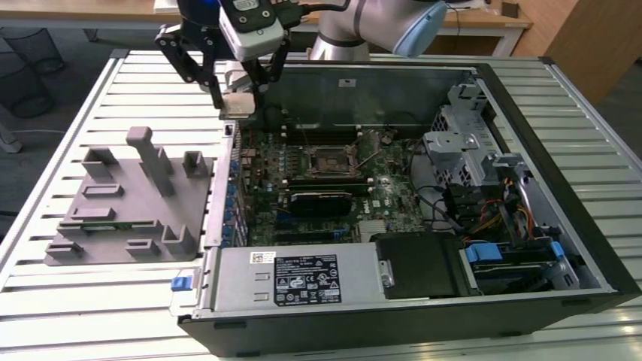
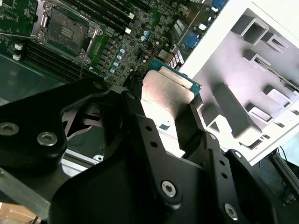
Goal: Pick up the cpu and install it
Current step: 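Pick up the cpu and move it towards the insertion slot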
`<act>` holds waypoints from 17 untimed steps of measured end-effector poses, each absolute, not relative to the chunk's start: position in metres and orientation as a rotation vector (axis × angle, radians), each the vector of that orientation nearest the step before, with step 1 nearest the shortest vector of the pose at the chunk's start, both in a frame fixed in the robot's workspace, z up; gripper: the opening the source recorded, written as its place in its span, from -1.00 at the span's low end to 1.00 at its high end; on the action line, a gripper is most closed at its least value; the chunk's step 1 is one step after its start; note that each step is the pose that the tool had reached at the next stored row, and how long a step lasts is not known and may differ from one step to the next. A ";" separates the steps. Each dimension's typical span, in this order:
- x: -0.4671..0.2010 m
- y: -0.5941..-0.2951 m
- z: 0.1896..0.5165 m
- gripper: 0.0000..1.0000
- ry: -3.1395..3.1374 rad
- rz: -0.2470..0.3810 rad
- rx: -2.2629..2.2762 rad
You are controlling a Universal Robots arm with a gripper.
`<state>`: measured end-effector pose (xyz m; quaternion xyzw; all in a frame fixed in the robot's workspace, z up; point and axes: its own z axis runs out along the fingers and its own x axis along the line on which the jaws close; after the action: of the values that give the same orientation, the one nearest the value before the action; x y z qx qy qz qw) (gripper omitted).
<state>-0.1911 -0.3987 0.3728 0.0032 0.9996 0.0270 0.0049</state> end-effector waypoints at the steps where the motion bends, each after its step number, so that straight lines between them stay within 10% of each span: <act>1: -0.190 -0.399 0.373 0.06 3.131 0.085 0.010; 17: -0.177 -0.399 0.373 0.06 3.131 0.085 0.010</act>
<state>-0.1769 -0.3987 0.3726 0.0032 0.9996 0.0270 0.0049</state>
